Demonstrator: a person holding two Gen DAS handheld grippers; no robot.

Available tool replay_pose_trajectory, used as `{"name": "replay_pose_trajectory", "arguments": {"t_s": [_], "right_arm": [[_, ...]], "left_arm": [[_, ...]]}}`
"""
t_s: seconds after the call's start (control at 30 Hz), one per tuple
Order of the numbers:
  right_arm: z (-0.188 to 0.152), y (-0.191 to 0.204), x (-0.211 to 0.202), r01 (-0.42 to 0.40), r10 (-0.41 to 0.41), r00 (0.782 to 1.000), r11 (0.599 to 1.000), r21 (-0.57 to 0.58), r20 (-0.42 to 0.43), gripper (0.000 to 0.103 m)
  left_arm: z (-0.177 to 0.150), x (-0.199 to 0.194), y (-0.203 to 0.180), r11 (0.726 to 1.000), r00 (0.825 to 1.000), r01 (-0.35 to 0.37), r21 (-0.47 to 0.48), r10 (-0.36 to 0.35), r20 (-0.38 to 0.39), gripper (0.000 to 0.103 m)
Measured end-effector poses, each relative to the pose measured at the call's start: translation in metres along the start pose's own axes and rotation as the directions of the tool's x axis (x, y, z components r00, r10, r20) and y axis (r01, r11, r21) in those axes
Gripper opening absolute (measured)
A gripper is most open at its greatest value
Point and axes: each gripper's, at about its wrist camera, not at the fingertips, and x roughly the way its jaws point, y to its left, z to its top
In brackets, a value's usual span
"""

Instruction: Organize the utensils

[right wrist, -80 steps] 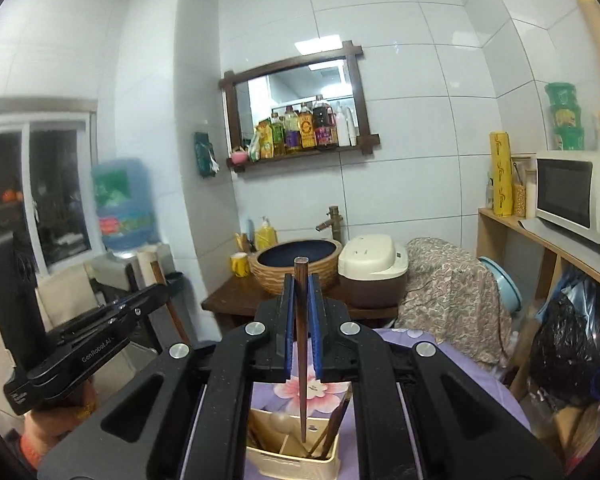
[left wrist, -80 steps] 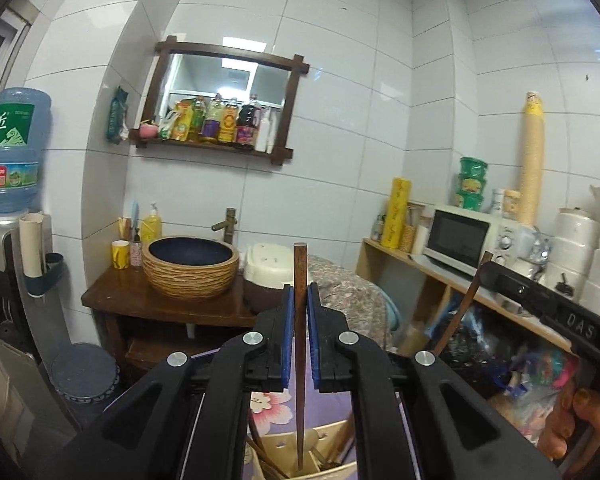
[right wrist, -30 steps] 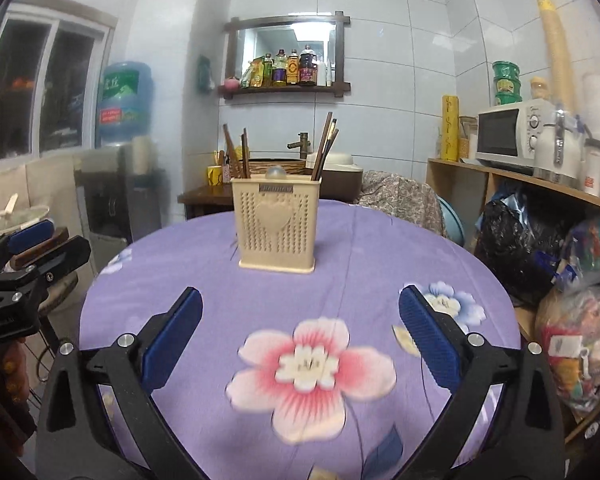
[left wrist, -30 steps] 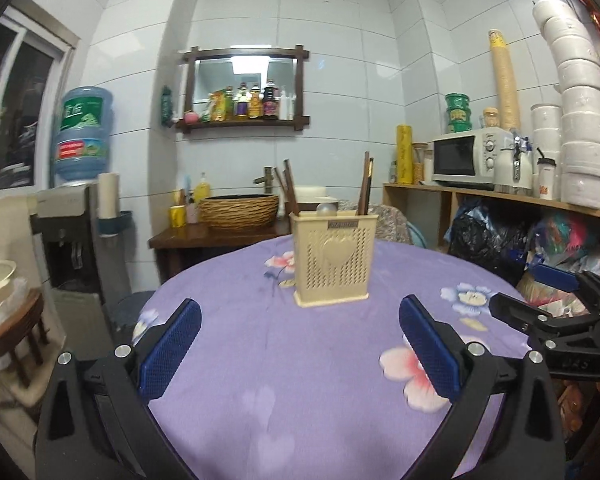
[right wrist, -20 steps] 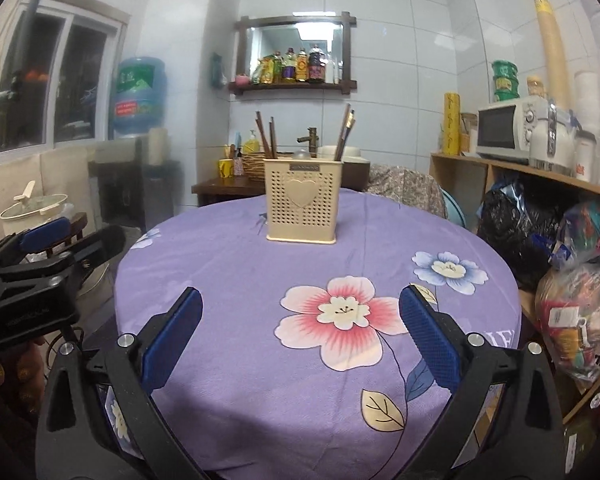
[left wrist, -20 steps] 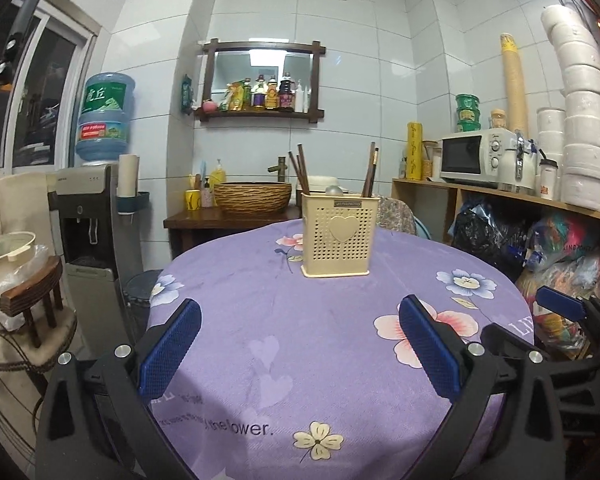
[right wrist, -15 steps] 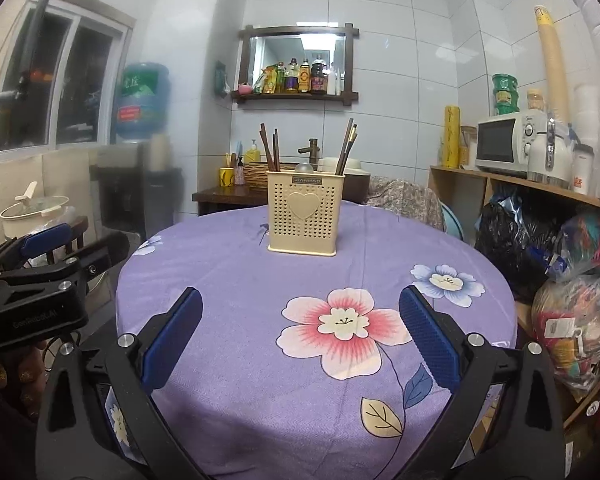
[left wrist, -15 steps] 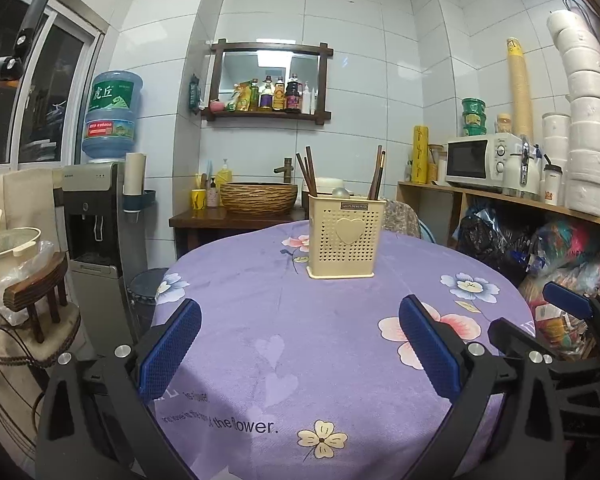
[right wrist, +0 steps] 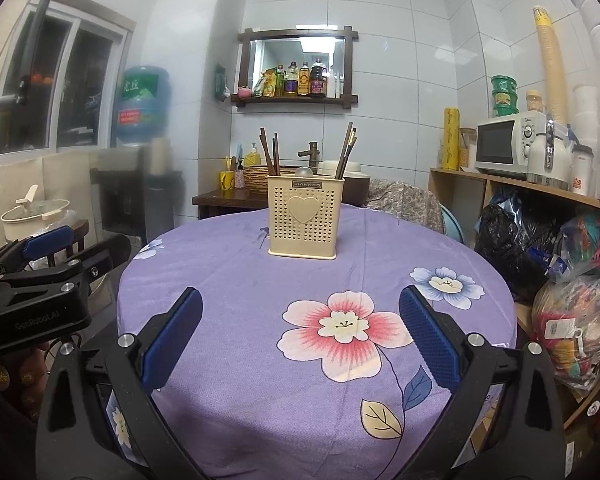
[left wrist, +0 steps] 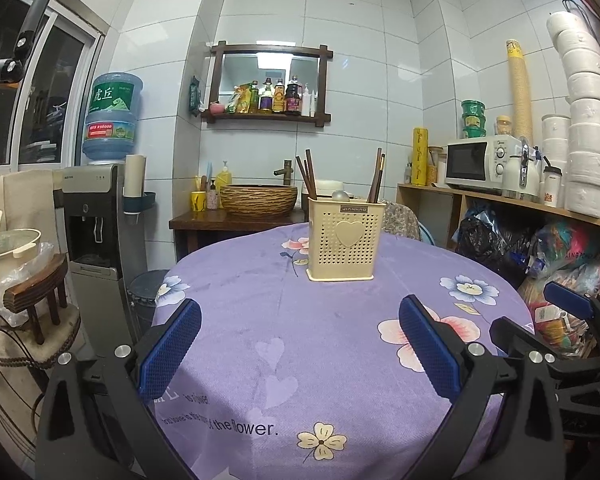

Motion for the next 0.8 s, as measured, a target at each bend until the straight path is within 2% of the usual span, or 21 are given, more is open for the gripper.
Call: {"name": "replay_pose_trajectory", "arguments": {"t_s": [0.8], "right_arm": [[-0.0008, 0.0018, -0.0014, 0.010, -0.010, 1.000, 1.000, -0.002, 0.003, 0.097]], "left_arm": [[-0.0003, -0.0018, 0.0030, 1.000, 1.000, -0.005, 0.001, 0.005, 0.004, 0.098]]}}
